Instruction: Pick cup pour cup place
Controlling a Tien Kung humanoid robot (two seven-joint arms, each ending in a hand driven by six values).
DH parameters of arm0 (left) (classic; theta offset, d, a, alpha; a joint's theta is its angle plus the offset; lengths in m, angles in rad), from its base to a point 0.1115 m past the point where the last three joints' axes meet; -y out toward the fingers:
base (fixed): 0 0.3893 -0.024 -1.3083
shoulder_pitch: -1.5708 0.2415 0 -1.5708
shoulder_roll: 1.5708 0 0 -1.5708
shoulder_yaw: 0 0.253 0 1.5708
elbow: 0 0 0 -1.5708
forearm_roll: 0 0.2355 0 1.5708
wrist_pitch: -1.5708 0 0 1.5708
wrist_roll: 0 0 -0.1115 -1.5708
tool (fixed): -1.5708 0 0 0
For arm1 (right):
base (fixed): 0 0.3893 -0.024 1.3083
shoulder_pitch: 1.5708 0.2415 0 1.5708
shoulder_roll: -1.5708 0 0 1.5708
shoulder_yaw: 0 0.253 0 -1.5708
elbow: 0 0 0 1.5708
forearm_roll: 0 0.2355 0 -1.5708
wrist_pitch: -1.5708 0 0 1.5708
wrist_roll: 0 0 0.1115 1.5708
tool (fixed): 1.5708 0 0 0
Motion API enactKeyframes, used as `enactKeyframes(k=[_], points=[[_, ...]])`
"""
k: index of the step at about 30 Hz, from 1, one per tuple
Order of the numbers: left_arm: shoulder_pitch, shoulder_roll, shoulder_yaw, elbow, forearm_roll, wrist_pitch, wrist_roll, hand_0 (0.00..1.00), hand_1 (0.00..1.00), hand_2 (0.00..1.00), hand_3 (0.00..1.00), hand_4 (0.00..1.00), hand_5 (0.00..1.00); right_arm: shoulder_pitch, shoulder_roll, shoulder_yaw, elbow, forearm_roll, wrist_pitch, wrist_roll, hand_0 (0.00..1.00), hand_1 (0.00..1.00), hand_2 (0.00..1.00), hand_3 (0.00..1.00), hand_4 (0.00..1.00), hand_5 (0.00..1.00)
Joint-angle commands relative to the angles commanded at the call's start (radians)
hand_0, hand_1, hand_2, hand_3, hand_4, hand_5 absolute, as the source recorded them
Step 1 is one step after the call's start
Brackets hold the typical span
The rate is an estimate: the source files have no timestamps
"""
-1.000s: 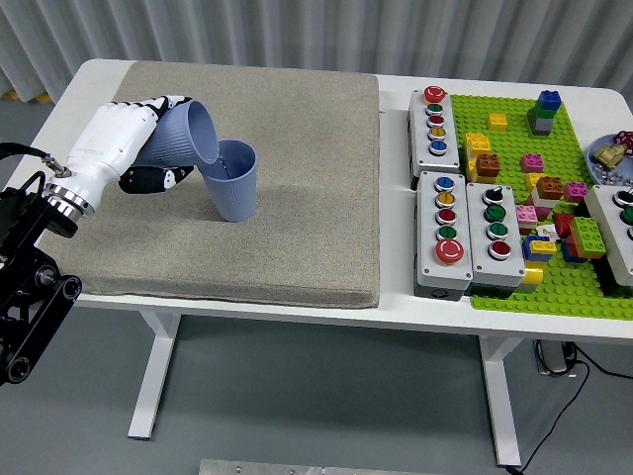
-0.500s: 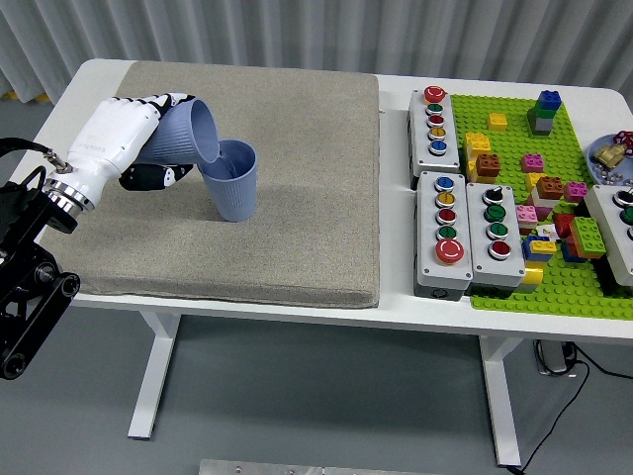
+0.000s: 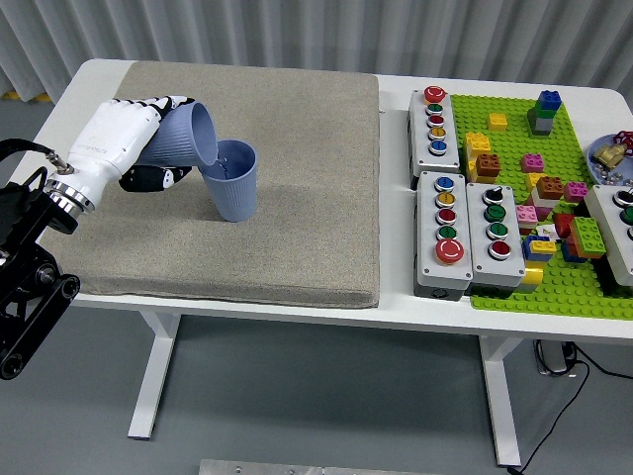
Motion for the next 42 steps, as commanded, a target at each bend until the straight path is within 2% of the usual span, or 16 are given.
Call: enactKeyframes(k=[14,28,36,42], points=[[-0.009,0.013,0.016,-0.005,0.0,0.004,0.014,0.474,0.592,0.675,0.585,0.6,0.051,0.003,-0.001,-0.001,0.0,0.004,-0.001,0.001,0.735,0.696,0.743,0.601,0.137,0.23],[-0.034,0.013,0.041,-0.003,0.0,-0.004,0.019,0.475,0.592,0.674,0.584,0.591,0.04,0.004,-0.003,-0.003,0.0,0.01,-0.002,0.003,0.735,0.696,0.742,0.602,0.137,0.23],[-0.043,0.028,0.052,-0.004,0.0,0.0,0.024,0.475,0.594,0.675,0.583,0.588,0.036,0.003,-0.004,-0.004,0.0,0.013,-0.003,0.006,0.736,0.696,0.742,0.601,0.137,0.23],[-0.056,0.055,0.079,0.003,0.0,0.005,0.033,0.476,0.593,0.676,0.582,0.585,0.032,0.002,-0.004,-0.004,0.0,0.014,-0.004,0.006,0.736,0.696,0.742,0.601,0.137,0.229]])
